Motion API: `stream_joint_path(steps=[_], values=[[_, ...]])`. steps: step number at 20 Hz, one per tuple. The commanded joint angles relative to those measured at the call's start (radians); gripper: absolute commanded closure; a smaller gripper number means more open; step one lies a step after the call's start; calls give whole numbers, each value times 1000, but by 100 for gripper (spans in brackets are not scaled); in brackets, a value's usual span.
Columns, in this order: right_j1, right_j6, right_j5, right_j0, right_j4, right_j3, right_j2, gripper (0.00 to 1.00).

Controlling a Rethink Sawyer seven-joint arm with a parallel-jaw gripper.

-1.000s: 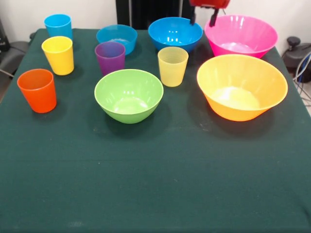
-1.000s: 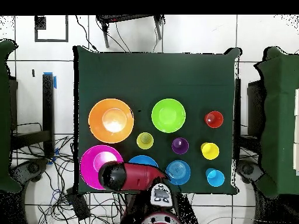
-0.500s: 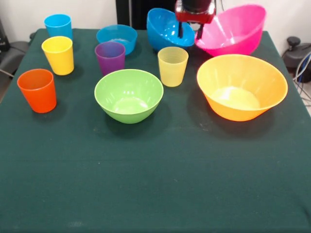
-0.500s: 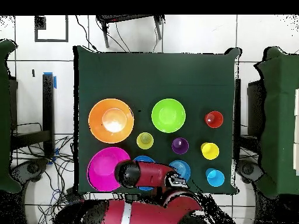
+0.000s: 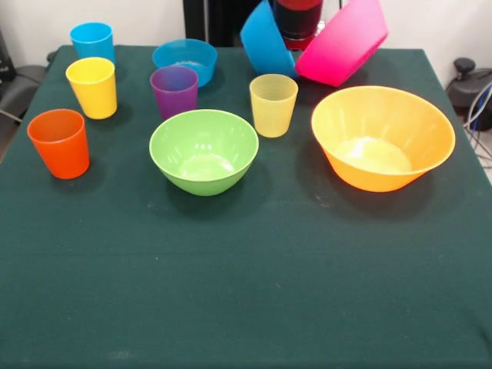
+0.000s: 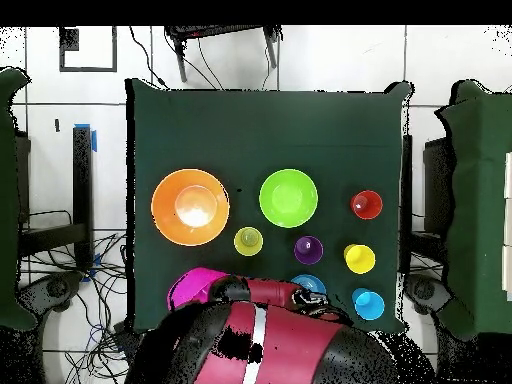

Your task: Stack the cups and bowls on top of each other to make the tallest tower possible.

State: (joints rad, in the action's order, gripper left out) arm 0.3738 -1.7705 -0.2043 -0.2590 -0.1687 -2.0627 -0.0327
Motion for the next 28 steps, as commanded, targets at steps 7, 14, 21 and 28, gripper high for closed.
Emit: stream_joint_path(steps=[7,14,21,28], values=[[-113,-77,130,30,-70,154,-73,0],[-108,-84,97,40,-50,165,-73,0],[-137,-80,79,32,-39,187,-76,0],[-90,-89,26,48,-20,161,-77,0]])
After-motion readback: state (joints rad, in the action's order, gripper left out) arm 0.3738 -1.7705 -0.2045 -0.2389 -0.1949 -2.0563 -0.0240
